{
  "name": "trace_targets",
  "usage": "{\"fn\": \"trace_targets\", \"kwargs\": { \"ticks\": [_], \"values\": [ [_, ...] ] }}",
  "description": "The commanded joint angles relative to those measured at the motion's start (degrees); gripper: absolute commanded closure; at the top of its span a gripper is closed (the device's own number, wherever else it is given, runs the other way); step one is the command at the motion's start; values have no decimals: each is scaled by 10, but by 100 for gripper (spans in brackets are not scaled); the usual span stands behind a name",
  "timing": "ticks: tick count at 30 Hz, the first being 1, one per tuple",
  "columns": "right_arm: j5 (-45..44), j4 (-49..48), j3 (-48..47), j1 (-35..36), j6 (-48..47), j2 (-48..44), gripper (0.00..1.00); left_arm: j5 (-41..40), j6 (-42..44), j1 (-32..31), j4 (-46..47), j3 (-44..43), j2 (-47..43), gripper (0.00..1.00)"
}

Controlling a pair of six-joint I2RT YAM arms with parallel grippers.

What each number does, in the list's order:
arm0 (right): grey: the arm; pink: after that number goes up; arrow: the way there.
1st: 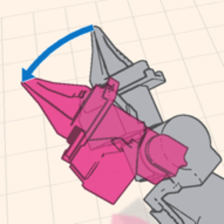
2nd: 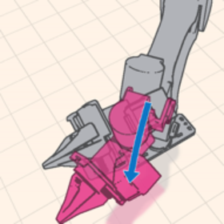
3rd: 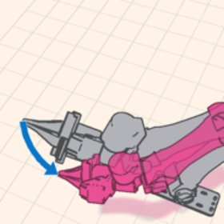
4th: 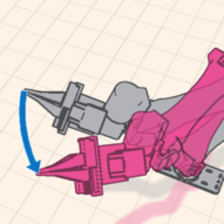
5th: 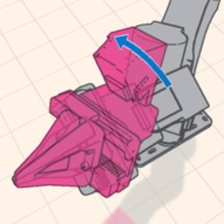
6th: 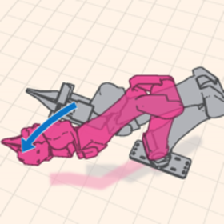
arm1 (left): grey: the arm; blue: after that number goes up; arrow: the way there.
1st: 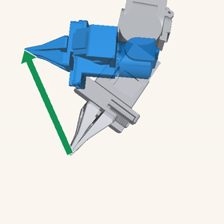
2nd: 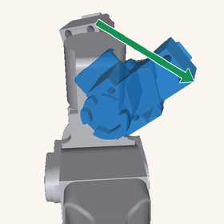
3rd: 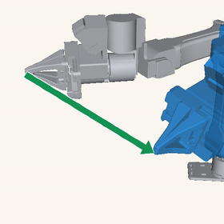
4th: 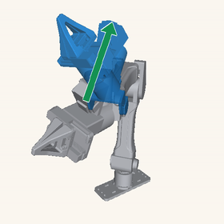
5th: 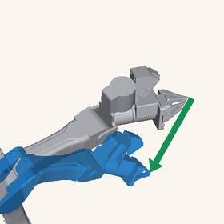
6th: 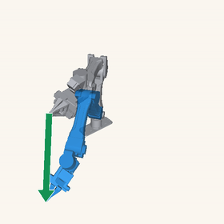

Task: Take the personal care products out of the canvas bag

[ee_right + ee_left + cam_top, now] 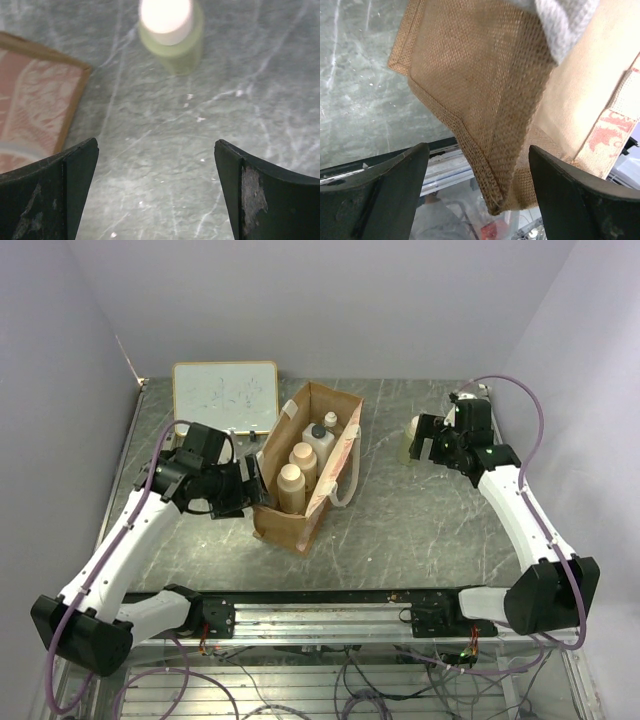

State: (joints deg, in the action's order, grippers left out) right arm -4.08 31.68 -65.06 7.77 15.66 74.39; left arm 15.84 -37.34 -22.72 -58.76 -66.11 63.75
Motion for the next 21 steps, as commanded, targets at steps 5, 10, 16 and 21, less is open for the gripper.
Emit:
{"fn": "trace_targets", "kwargs": {
  "ticks": [5,10,16,21],
  "values": [
    [218,1,-55,8,20,-14,0,96,-50,-3,62,81,-66,6],
    [203,72,-180,101,-9,28,0,116,-50,-4,82,133,-86,6],
    [171,84,-287,287,31,95,9,94,1,-4,49,136,-63,8],
    [98,103,-341,392,70,172,25,87,35,-4,23,117,-54,9]
  ]
}}
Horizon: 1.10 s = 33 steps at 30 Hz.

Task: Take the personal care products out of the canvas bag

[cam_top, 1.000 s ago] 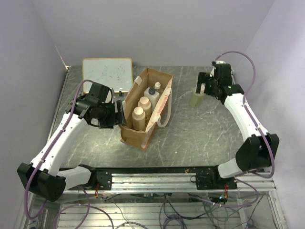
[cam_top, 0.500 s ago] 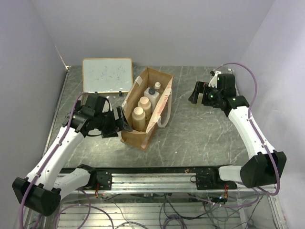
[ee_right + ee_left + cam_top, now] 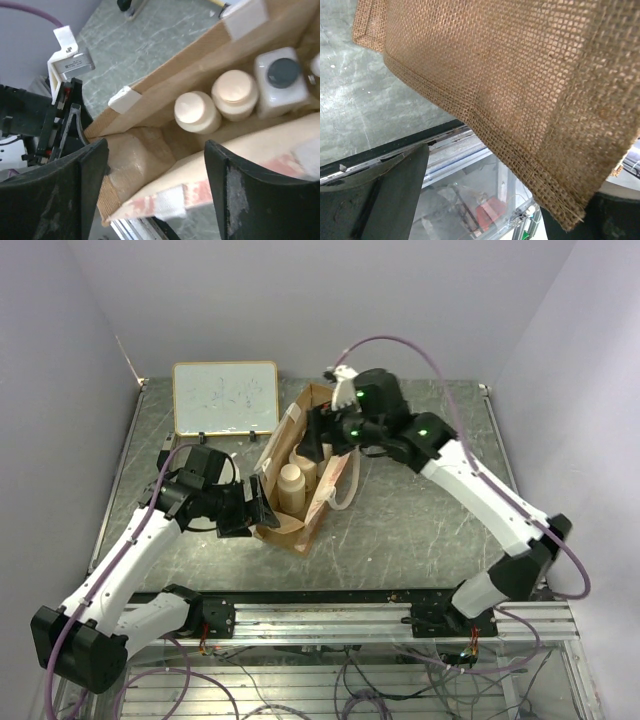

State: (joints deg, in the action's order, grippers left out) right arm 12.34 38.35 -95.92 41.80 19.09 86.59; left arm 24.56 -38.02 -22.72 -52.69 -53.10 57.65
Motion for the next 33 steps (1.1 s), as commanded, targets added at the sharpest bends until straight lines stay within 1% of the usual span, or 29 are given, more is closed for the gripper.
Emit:
{"fn": "trace_targets", "kwargs": {
  "ticks": [1,5,9,15,20,33],
  "values": [
    [-86,38,-33,67,37,64,25,3,47,-4,-37,-13,6,9],
    [-176,53,-32,103,44,123,26,12,74,-3,-42,-7,11,9],
    [-217,58,-44,115,51,163,26,18,97,-4,-54,-17,11,9],
    [-231,30,-42,123,48,193,27,16,110,-4,-55,-21,14,9],
    [-241,16,-40,124,47,210,27,2,134,-4,-71,-41,26,9],
    [-254,13,-59,126,29,246,30,-6,163,-3,-86,-51,40,9]
  ]
}}
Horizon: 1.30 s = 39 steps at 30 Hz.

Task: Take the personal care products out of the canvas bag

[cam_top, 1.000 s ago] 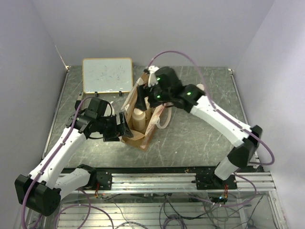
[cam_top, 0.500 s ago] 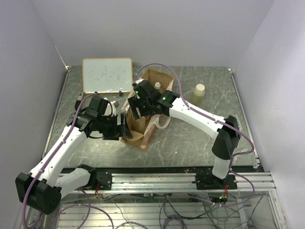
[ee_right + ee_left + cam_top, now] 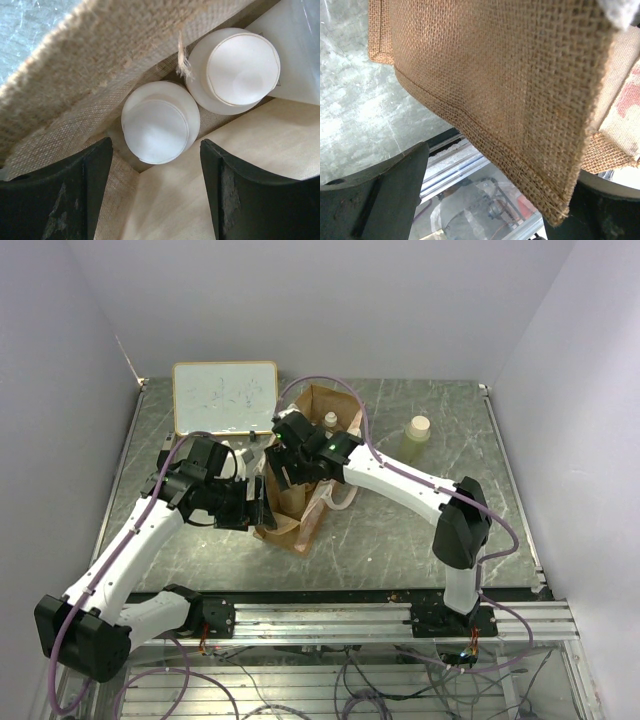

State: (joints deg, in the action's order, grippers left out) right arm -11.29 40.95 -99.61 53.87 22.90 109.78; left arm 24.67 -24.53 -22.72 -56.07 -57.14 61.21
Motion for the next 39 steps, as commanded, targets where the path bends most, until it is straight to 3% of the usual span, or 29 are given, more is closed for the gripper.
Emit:
{"fn": "trace_targets", "kwargs": {
  "ticks": [1,16,27,31,39],
  "values": [
    [-19,-11,-24,5,-10,17,30,-7,29,-3,-52,-12,6,9],
    [-32,5,-52,13,-27,49,38,-13,30,-4,-55,-10,0,8],
    [-45,13,-36,16,-28,54,37,-19,23,-3,-54,-8,-7,8],
    [-52,20,-33,20,-31,56,32,-23,20,-3,-54,-7,-11,8],
    [-72,34,-37,28,-46,77,34,-40,14,-3,-55,-11,-17,9]
  ]
}}
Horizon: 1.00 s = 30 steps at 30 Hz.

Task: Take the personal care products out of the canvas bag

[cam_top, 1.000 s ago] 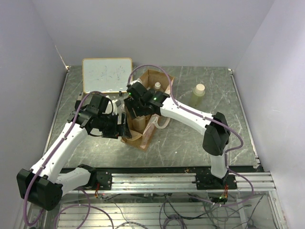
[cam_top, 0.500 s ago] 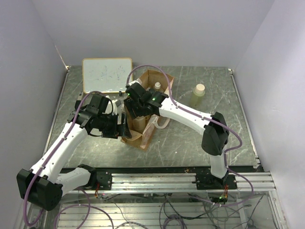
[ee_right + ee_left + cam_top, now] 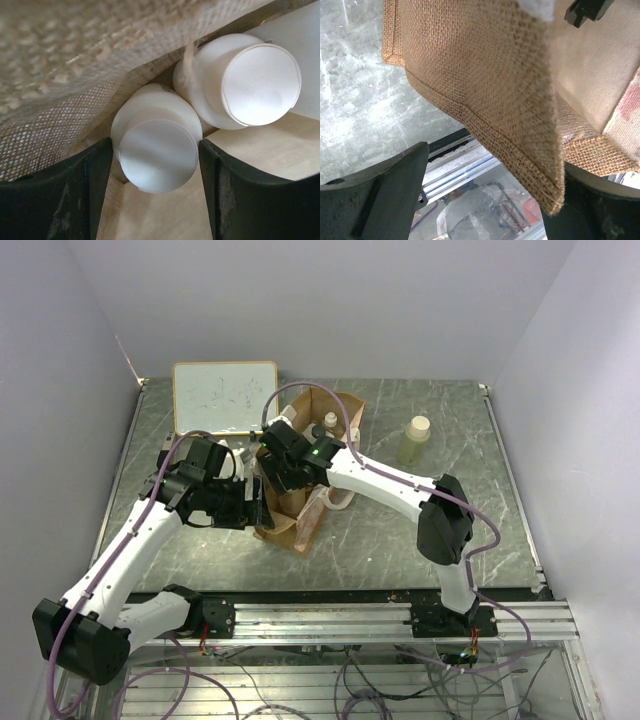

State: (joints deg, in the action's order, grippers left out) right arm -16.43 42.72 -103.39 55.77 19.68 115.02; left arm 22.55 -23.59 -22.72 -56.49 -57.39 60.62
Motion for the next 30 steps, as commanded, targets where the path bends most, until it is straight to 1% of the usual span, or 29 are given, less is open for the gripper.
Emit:
{"fn": "trace_targets", "kwargs": {
  "ticks": [1,5,8,9,12,15,21,25,27,28,30],
  "values": [
    [-22,15,3,9,-14,26,35,-21,4,-4,-51,-8,-12,9],
    [-28,15,3,10,-15,30,37,-20,3,-3,-49,-9,-12,9],
    [-33,12,1,11,-12,28,29,-16,2,-3,-48,-9,-9,9],
    [-31,6,2,10,-12,26,28,-15,2,-3,-48,-9,-8,9],
    [-29,-9,3,9,-11,17,28,-14,1,-3,-47,-7,-7,9],
    [-35,-16,3,10,-10,14,32,-12,0,-3,-45,-6,-6,9],
    [-51,-14,-8,8,-19,15,24,-9,1,-3,-44,-6,-4,9],
    [-56,-11,-24,8,-26,15,23,-9,0,-3,-45,-8,-2,9],
    [-57,-14,-27,8,-27,13,25,-9,0,-3,-46,-9,-2,9],
    [-56,-17,-25,7,-28,12,30,-9,0,-3,-45,-9,-2,9],
    [-52,-22,-20,4,-29,10,33,-9,0,-3,-46,-7,-2,9]
  ]
}}
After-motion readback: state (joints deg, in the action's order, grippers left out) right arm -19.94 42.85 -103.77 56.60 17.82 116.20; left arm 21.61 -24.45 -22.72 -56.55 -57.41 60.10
